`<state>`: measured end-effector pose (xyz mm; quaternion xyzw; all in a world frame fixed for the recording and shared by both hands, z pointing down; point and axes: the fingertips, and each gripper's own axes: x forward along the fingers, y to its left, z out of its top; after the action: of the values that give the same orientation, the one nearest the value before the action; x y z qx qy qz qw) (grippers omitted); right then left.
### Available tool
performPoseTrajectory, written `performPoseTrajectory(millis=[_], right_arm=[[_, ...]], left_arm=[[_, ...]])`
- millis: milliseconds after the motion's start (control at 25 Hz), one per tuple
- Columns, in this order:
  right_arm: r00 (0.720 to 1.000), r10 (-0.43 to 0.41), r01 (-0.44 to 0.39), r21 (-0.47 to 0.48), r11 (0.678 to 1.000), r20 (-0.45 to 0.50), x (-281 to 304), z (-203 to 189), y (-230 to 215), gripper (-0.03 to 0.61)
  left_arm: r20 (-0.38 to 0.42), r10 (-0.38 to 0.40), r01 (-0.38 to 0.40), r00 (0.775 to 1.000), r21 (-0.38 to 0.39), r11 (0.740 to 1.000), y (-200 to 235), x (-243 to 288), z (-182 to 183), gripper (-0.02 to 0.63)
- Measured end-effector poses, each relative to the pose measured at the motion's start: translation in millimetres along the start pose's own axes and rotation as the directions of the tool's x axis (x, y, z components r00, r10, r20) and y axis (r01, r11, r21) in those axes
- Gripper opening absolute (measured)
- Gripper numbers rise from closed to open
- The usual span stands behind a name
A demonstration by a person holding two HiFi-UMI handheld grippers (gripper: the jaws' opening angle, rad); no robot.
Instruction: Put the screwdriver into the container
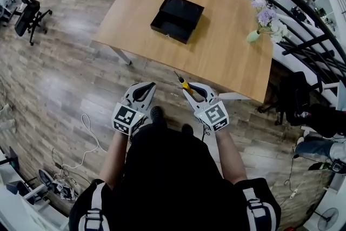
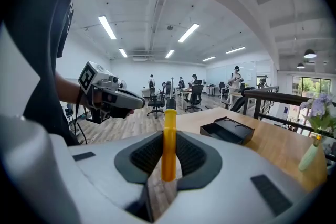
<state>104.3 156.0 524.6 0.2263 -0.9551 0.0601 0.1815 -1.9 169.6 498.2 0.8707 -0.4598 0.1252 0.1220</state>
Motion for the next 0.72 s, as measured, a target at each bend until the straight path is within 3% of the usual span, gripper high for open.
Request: performPoseTrajectory(millis=[480, 720], right_arm=[[0.997, -0.075, 0.075, 0.022, 0.997, -0.019, 34, 7, 1, 0.087], [0.996, -0.088, 0.088, 0.022, 0.996, -0.015, 61, 14, 5, 0.087]], left_arm=[[0.008, -0.07, 0.07, 0.997, 0.016, 0.997, 42, 0, 1, 0.023], [0.011, -0.058, 0.057, 0.998, 0.013, 0.998, 74, -14, -3, 0.023]])
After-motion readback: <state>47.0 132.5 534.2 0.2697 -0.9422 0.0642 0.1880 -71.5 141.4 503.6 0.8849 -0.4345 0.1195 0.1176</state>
